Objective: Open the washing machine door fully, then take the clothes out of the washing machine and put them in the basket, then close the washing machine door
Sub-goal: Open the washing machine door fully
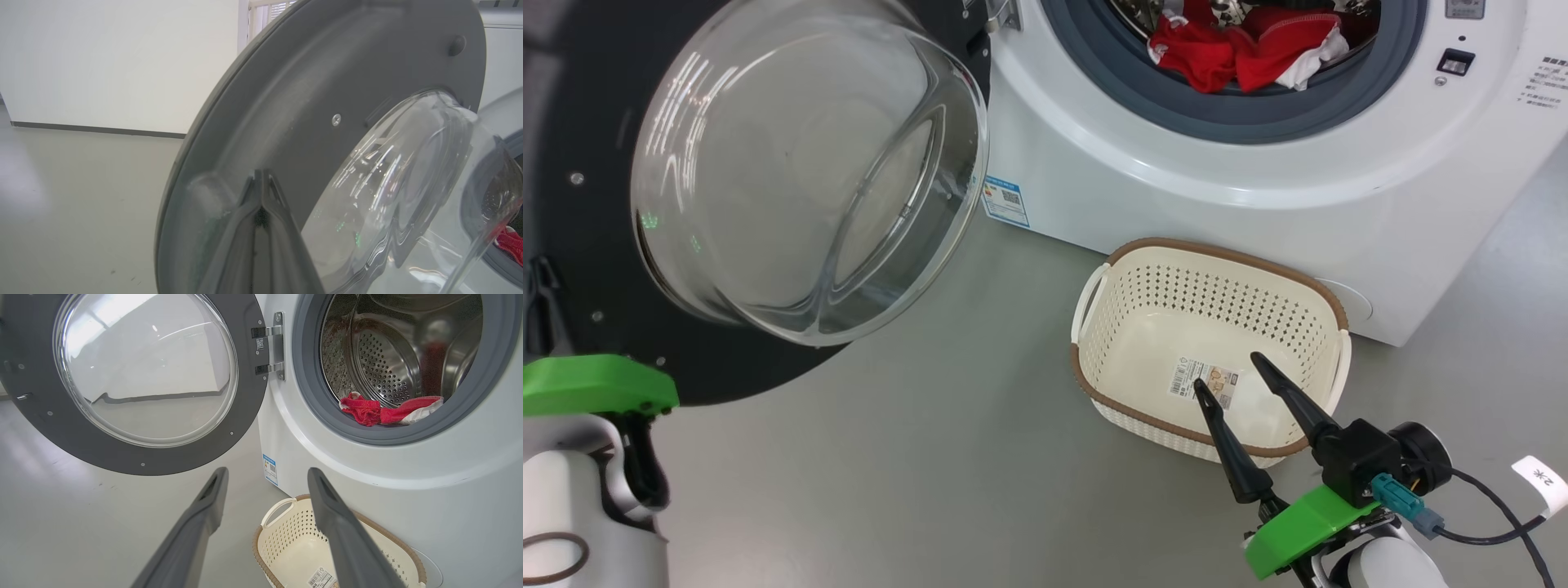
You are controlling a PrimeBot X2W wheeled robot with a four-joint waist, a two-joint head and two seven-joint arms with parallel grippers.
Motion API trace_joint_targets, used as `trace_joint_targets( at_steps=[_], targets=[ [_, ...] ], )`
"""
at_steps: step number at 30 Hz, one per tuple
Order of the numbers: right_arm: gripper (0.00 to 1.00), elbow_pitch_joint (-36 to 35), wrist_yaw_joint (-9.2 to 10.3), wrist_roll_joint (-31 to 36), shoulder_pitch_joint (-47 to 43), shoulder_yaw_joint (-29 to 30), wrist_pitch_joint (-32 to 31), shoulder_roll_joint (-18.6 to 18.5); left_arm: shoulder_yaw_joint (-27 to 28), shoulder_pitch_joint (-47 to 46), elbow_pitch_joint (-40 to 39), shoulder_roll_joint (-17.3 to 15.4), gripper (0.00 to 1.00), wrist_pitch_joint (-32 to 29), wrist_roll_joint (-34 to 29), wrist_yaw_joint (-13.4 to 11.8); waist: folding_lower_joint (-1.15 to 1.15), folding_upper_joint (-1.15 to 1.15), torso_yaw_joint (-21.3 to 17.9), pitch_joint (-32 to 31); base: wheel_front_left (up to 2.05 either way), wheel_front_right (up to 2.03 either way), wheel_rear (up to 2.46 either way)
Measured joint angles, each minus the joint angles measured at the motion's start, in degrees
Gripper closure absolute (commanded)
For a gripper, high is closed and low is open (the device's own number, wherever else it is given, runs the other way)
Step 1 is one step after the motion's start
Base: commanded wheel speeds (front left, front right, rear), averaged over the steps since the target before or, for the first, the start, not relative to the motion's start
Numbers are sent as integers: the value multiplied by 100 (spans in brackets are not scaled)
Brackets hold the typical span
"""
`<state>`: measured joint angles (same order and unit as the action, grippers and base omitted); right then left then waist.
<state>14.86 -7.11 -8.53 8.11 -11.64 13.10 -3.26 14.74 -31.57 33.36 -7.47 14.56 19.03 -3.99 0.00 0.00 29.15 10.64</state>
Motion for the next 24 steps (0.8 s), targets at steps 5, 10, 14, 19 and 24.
trace_joint_targets(
  at_steps=[5, 10, 14, 19, 24],
  targets=[
    [0, 73, 0, -120, -2, 5, 4, 1, -33, 23, -493, 229, 0, -1, -102, 51, 0, 0, -54, -79, 0, 0, 0],
    [0, 98, 0, -208, -1, 73, 59, 1, -248, 191, -1036, 345, 0, -1, -188, 155, 0, 0, -189, -156, 0, 0, 0],
    [0, 111, 0, -257, -1, 194, 104, 3, -393, 348, -1447, 435, 0, -93, -185, 158, 0, 0, -350, -216, 0, 0, 0],
    [0, 112, 0, -282, 1, 336, 112, 8, -605, 512, -2117, 461, 0, -260, -170, 300, 0, 0, -614, -279, 0, 0, 0],
    [0, 74, 0, -391, 5, 498, 122, 12, -823, 729, -2651, 444, 0, -296, -208, 409, 0, 0, -920, -329, 0, 0, 0]
  ],
)
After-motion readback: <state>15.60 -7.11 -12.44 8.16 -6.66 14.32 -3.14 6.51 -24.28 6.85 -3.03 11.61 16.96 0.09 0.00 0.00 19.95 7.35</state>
